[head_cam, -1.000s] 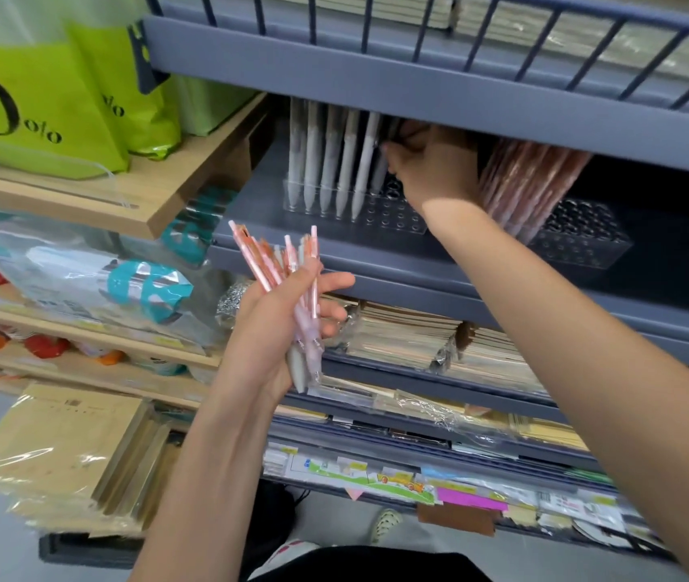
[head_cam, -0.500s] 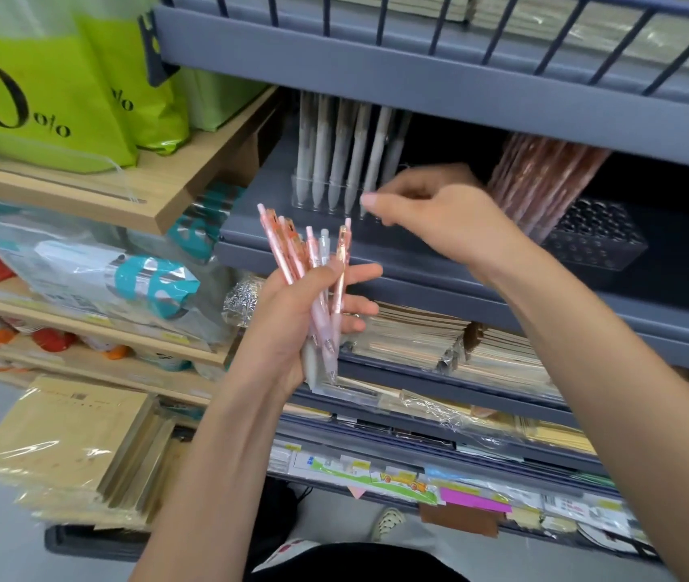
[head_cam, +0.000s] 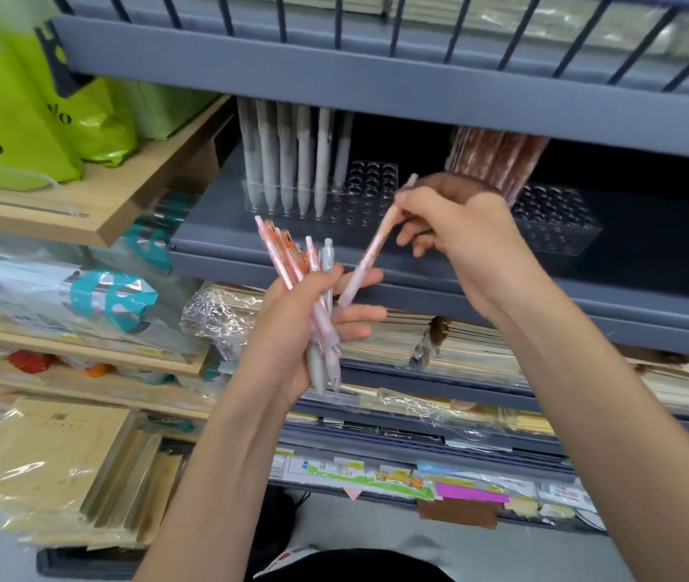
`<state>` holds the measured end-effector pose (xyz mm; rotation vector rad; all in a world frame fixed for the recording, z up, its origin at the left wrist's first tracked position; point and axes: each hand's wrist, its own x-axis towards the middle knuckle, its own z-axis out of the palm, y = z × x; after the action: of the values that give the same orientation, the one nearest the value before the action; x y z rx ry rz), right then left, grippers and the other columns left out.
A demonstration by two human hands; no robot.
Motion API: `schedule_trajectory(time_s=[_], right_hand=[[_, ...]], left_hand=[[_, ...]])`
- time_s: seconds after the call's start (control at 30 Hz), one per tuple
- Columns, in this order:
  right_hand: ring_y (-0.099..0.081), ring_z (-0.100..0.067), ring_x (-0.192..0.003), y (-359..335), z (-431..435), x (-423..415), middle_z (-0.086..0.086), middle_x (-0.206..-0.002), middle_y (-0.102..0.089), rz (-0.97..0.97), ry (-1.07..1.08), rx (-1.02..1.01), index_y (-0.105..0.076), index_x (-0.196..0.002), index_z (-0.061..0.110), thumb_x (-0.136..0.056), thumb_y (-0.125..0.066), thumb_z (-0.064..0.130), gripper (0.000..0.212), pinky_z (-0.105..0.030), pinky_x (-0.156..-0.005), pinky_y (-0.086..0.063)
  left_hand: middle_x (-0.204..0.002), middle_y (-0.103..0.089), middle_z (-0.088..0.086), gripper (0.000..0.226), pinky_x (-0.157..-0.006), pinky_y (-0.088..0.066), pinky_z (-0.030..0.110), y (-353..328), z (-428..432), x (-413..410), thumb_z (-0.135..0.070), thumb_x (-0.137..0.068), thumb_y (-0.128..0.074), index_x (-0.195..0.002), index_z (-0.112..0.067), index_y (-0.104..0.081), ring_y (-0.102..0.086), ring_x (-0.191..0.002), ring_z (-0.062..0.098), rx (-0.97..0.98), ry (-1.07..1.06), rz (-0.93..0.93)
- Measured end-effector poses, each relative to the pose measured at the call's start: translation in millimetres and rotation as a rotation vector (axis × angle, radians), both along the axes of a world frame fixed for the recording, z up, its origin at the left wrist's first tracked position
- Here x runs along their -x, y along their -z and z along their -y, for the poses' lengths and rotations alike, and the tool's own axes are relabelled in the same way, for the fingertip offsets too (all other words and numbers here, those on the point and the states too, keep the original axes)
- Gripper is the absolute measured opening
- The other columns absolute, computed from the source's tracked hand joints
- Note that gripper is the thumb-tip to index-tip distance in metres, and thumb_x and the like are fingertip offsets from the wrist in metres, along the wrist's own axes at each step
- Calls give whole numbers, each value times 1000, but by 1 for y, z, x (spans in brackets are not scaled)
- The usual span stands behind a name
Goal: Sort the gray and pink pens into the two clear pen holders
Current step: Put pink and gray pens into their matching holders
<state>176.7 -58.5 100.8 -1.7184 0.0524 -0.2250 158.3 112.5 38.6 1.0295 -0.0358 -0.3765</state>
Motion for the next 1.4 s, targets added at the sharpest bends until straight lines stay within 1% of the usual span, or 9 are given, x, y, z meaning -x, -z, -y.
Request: schedule_trajectory(time_s=[0.2, 0.33, 0.53, 0.77, 0.83, 0.97, 1.03, 1.13, 1.4], right_hand=[[-69, -23, -69, 7, 32, 29, -14, -81, -74, 38, -9, -81, -64, -94, 9, -89, -68, 14, 8, -31, -63, -56], [-71, -22, -71, 14, 64, 46, -13, -80, -74, 25, -18, -20, -65, -94, 9, -90, -68, 10, 5, -29, -67, -58], [-73, -31, -74, 9, 126, 48, -10, -82, -72, 181, 349, -252, -55, -105, 7, -97, -55, 9, 8, -31, -67, -58], [-62, -25, -56, 1, 158, 8, -9, -67, -60, 310, 464, -366, -51, -81, 10, -91, -42, -17, 30, -31, -58, -54], [-65, -20, -58, 2, 159, -3, -2, -63, -64, 264, 500, -173, -63, -69, 16, -87, -43, -16, 42, -33, -65, -57], [-71, -25, -83, 6, 158, -16, 0, -75, -73, 156, 490, 332, -68, -61, 27, -87, -55, 9, 35, -47, -89, -55], [-69, -27, -89, 4, 155, -22, -7, -85, -74, 132, 451, 468, -73, -78, 19, -89, -54, 17, 22, -47, -92, -52], [-66, -20, -89, 2, 148, -29, -6, -91, -72, 128, 404, 568, -72, -89, 12, -92, -53, 18, 20, -29, -85, -50], [-58, -30, -103, -1, 140, -36, -12, -107, -64, 94, 339, 892, -60, -117, 12, -94, -47, 14, 27, -24, -82, -35]], left_hand=[[-86, -75, 10, 24, -37, -37, 21, -1, 38, 8, -11, -100, -54, -115, 7, -55, -44, -40, 10, -146, -12, 71], [-100, -76, 14, 15, -38, -38, 21, -6, 67, 16, -14, -99, -55, -110, -2, -54, -45, -41, 11, -143, 7, 48], [-108, -76, 10, 6, -39, -38, 19, -7, 93, 23, -14, -100, -49, -105, -11, -46, -45, -42, 11, -98, -36, 53], [-91, -77, 8, 22, -42, -42, 20, -6, 101, 28, -18, -102, -52, -115, -1, -52, -51, -46, 12, -123, -53, 96], [-78, -74, 3, 28, -43, -42, 19, -7, 103, 28, -19, -101, -54, -118, 4, -58, -52, -47, 11, -124, -111, 91], [-87, -75, 4, 32, -48, -44, 20, -11, 106, 30, -20, -101, -55, -80, -28, -77, -55, -53, 12, -101, -158, 91], [-79, -73, 3, 21, -46, -44, 20, -11, 104, 28, -22, -101, -55, -101, -12, -73, -56, -53, 12, -85, -173, 47], [-72, -70, 1, 39, -46, -45, 19, -10, 102, 25, -20, -102, -53, -127, 9, -54, -58, -54, 12, -92, -174, -6], [-73, -70, 4, 34, -49, -46, 19, -5, 90, 23, -15, -102, -49, -124, 10, -57, -60, -57, 12, -81, -110, -2]])
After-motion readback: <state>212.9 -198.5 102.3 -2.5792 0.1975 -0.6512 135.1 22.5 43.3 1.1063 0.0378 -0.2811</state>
